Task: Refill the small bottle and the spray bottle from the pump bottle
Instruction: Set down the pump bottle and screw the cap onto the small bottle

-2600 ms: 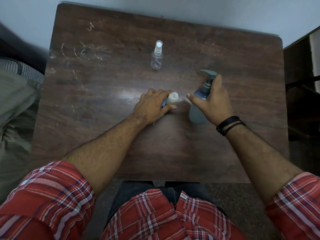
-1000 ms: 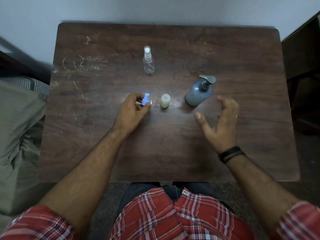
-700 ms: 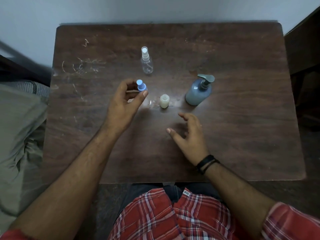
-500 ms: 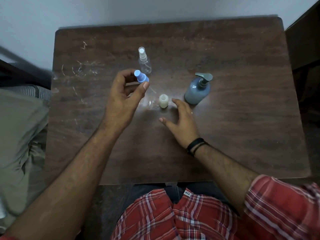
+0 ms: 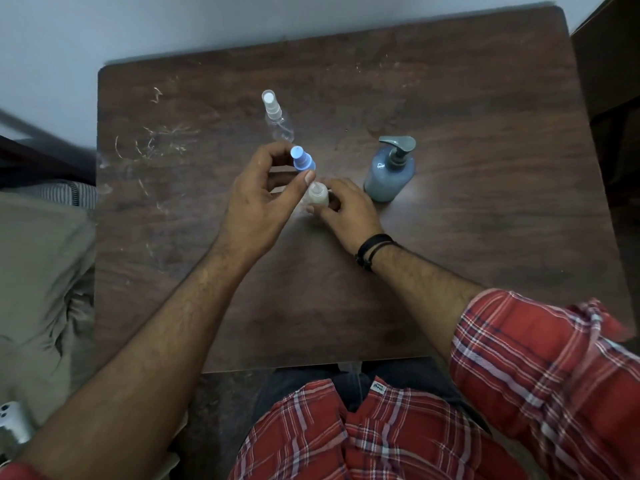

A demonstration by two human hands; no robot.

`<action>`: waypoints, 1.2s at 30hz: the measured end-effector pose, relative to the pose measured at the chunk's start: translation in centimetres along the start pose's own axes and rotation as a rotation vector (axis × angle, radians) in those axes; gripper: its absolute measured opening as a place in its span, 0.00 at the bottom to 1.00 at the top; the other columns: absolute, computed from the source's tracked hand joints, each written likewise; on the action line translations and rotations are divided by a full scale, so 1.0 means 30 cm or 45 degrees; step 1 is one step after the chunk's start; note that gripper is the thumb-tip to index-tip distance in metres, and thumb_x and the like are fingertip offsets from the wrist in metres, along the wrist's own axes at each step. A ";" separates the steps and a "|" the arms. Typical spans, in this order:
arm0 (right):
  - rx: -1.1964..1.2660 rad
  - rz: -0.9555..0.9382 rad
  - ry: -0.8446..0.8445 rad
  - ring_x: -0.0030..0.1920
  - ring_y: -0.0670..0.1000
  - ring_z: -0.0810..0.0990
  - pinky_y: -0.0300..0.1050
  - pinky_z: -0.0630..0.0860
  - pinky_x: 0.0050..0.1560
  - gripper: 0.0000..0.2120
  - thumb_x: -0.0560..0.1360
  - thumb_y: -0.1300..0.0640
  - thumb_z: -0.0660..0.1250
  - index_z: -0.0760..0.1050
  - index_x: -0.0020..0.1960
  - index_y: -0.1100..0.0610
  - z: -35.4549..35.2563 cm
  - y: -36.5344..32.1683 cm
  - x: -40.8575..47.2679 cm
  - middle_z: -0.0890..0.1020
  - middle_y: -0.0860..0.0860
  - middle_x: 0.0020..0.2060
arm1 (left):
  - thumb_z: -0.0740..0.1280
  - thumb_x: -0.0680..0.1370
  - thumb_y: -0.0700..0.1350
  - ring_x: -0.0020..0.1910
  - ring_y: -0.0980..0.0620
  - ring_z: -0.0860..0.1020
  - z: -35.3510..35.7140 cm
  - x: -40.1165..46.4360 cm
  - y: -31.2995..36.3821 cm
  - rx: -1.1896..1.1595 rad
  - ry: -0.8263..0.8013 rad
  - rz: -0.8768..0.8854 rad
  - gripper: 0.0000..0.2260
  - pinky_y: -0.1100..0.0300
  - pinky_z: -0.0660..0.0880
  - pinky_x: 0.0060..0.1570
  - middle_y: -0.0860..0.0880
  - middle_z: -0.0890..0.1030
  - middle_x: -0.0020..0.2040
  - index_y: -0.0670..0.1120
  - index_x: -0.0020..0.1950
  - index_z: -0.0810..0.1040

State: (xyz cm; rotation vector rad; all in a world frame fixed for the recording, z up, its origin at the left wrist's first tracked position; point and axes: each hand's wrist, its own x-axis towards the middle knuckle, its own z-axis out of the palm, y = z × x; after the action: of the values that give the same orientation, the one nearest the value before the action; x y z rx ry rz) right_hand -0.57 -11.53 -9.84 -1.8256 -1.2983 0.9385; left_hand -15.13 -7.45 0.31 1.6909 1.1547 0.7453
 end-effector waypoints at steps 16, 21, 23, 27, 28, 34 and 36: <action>-0.022 -0.036 0.002 0.50 0.45 0.77 0.41 0.73 0.53 0.17 0.74 0.51 0.72 0.79 0.62 0.52 -0.005 0.006 -0.004 0.81 0.48 0.53 | 0.73 0.77 0.44 0.55 0.54 0.82 0.023 0.004 -0.083 0.130 -0.068 0.015 0.11 0.53 0.81 0.54 0.54 0.82 0.54 0.48 0.58 0.77; -0.017 -0.038 -0.007 0.50 0.48 0.78 0.45 0.75 0.53 0.16 0.75 0.51 0.71 0.79 0.62 0.52 -0.004 0.009 -0.005 0.82 0.49 0.52 | 0.74 0.76 0.47 0.53 0.61 0.78 0.043 0.004 -0.145 0.331 -0.053 0.037 0.11 0.61 0.77 0.51 0.57 0.78 0.53 0.51 0.57 0.77; -0.013 -0.042 -0.008 0.49 0.47 0.77 0.45 0.75 0.52 0.16 0.75 0.52 0.71 0.79 0.62 0.52 -0.005 0.009 -0.007 0.81 0.48 0.52 | 0.73 0.76 0.48 0.52 0.60 0.77 0.050 0.009 -0.155 0.359 -0.064 0.022 0.11 0.66 0.75 0.49 0.56 0.79 0.53 0.50 0.57 0.77; -0.010 -0.039 -0.001 0.49 0.45 0.77 0.43 0.74 0.53 0.16 0.75 0.53 0.70 0.79 0.63 0.52 -0.008 0.006 -0.007 0.82 0.49 0.53 | 0.73 0.76 0.49 0.50 0.63 0.76 0.057 0.022 -0.164 0.422 -0.079 0.042 0.12 0.75 0.68 0.49 0.57 0.79 0.53 0.48 0.57 0.78; -0.010 -0.038 -0.002 0.49 0.45 0.76 0.42 0.74 0.52 0.16 0.75 0.53 0.70 0.79 0.63 0.52 -0.008 0.005 -0.006 0.82 0.49 0.53 | 0.73 0.76 0.48 0.49 0.62 0.76 0.058 0.026 -0.165 0.447 -0.083 0.064 0.12 0.76 0.68 0.49 0.57 0.79 0.52 0.47 0.57 0.78; -0.011 -0.030 0.002 0.48 0.44 0.76 0.40 0.73 0.51 0.17 0.75 0.55 0.70 0.79 0.63 0.51 -0.008 0.007 -0.006 0.82 0.48 0.52 | 0.73 0.76 0.47 0.48 0.62 0.73 0.057 0.059 -0.160 0.608 -0.118 0.146 0.12 0.78 0.65 0.50 0.55 0.80 0.50 0.44 0.56 0.80; -0.015 -0.029 0.011 0.48 0.43 0.76 0.40 0.73 0.51 0.16 0.75 0.56 0.70 0.79 0.63 0.52 -0.006 0.007 -0.004 0.82 0.49 0.52 | 0.73 0.75 0.44 0.48 0.63 0.72 0.060 0.069 -0.158 0.625 -0.146 0.166 0.11 0.76 0.66 0.50 0.53 0.79 0.50 0.43 0.55 0.80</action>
State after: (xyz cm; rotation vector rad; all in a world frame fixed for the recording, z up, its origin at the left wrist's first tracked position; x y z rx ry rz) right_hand -0.33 -11.72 -9.91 -1.8181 -1.3191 0.9121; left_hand -14.55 -5.56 -4.79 2.2018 1.2203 0.4535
